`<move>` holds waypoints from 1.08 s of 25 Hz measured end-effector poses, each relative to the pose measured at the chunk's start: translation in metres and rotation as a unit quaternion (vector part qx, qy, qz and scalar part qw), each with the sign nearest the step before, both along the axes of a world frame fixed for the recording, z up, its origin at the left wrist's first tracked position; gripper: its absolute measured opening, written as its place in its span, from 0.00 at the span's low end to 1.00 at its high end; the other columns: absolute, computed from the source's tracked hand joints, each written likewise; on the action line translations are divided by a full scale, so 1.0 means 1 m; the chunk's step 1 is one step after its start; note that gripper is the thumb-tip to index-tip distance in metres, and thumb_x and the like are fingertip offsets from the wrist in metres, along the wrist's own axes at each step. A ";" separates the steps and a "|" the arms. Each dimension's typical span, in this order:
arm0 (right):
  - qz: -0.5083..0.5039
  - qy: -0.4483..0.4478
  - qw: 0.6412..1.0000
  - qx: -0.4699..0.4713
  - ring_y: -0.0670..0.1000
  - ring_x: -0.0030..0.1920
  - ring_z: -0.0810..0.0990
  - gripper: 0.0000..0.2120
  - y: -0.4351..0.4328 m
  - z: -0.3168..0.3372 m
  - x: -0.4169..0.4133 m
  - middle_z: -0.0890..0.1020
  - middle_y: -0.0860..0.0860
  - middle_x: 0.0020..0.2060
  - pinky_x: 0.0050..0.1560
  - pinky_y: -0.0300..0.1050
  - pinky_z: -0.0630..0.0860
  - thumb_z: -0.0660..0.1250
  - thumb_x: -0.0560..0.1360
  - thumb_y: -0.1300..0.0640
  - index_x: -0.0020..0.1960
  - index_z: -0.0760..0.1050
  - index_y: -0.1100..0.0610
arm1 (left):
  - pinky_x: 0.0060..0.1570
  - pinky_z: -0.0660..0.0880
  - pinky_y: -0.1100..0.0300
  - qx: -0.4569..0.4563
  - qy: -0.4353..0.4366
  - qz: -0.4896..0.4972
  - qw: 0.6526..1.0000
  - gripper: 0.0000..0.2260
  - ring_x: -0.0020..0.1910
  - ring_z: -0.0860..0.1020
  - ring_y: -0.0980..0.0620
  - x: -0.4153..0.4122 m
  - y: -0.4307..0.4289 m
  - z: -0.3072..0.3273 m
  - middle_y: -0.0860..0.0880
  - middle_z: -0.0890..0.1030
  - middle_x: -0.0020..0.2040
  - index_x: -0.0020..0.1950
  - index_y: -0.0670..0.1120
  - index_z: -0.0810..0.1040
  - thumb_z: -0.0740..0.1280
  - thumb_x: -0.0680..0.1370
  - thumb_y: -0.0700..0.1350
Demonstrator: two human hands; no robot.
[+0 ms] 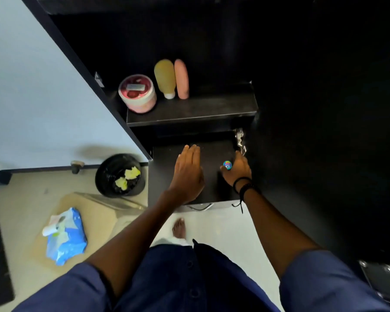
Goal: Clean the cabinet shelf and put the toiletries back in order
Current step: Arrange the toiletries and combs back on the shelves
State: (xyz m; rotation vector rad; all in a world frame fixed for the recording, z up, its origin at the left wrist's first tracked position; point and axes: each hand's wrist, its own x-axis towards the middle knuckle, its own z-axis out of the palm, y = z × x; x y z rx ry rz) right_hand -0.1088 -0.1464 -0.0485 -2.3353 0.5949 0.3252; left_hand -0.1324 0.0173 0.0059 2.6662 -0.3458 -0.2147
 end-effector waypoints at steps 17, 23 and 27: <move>0.137 0.047 0.975 -0.168 0.62 0.63 0.72 0.19 0.001 -0.078 0.043 0.68 0.61 0.67 0.63 0.51 0.72 0.66 0.75 0.61 0.65 0.72 0.61 | 0.75 0.48 0.51 0.022 0.114 -0.024 0.993 0.27 0.77 0.47 0.43 0.021 0.038 -0.050 0.42 0.54 0.77 0.77 0.41 0.52 0.58 0.80 0.41; 0.081 -0.151 0.985 -0.014 0.56 0.55 0.77 0.18 0.043 -0.015 0.037 0.74 0.58 0.58 0.50 0.43 0.75 0.68 0.74 0.55 0.63 0.73 0.58 | 0.74 0.50 0.51 -0.028 0.085 0.005 0.996 0.27 0.77 0.49 0.44 0.020 0.046 -0.036 0.42 0.56 0.77 0.77 0.42 0.53 0.59 0.80 0.41; 0.068 -0.345 0.936 -0.006 0.52 0.46 0.80 0.13 0.060 0.053 0.028 0.78 0.55 0.49 0.44 0.35 0.73 0.70 0.70 0.54 0.52 0.76 0.60 | 0.72 0.56 0.48 -0.058 0.044 0.023 0.997 0.25 0.74 0.56 0.42 0.029 0.058 -0.024 0.40 0.62 0.73 0.75 0.41 0.58 0.60 0.79 0.40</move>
